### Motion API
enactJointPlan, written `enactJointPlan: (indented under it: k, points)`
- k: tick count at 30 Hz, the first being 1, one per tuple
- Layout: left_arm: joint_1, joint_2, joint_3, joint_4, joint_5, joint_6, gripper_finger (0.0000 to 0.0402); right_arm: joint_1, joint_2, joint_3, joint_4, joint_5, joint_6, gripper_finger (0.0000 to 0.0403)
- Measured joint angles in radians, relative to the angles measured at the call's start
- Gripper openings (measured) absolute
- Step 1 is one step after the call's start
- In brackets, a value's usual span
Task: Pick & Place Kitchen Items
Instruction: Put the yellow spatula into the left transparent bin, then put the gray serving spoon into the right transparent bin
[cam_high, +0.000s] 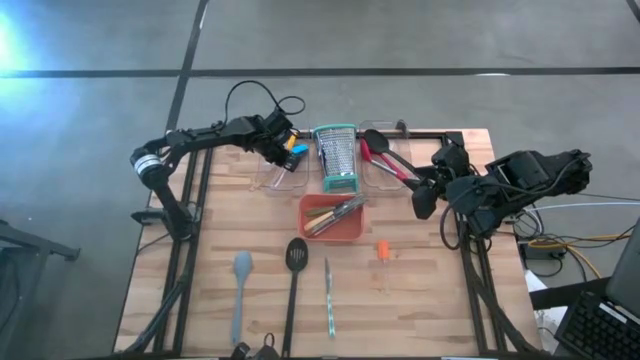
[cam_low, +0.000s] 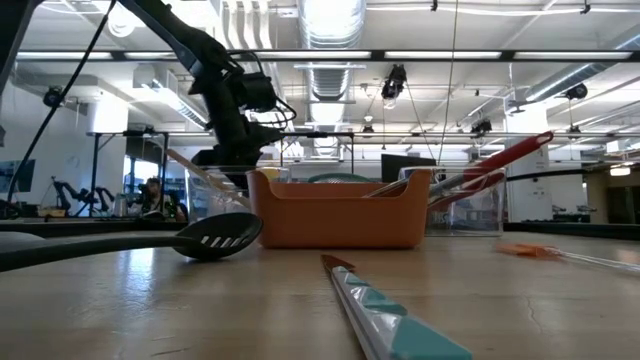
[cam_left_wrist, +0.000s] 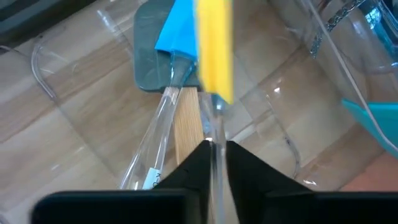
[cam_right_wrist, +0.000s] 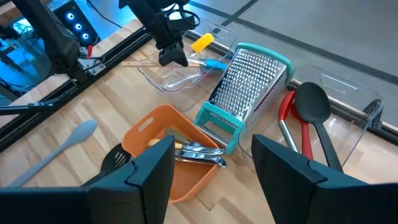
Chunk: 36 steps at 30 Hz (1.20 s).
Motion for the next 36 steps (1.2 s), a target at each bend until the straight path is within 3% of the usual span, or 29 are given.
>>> enactJointPlan:
  k: [6,9,15,19,29,32,36]
  points:
    - [0.000,0.000,0.000,0.001,0.049,0.008,0.0114,0.000,0.000,0.000,0.000,0.000,-0.003,0.0205]
    - [0.001,0.000,0.000,0.000,0.141,-0.004,0.0134,0.000,0.000,0.000,0.000,0.000,-0.003,0.0205]
    - [0.012,-0.011,0.021,0.000,0.356,-0.036,0.0154,0.000,-0.001,0.000,0.001,0.000,0.000,0.0205]
    - [0.008,-0.045,0.087,-0.028,0.435,-0.043,0.0153,0.000,-0.001,0.000,0.005,0.000,0.007,0.0205]
    - [-0.056,-0.245,0.377,-0.164,0.411,-0.032,0.0149,0.001,0.000,0.000,0.022,-0.001,0.031,0.0205]
    - [-0.106,-0.337,0.461,-0.188,0.343,-0.028,0.0146,0.001,0.000,0.000,0.039,-0.001,0.030,0.0205]
    - [-0.224,-0.465,0.532,-0.212,0.177,-0.012,0.0140,0.001,0.000,0.000,0.047,-0.002,0.029,0.0205]
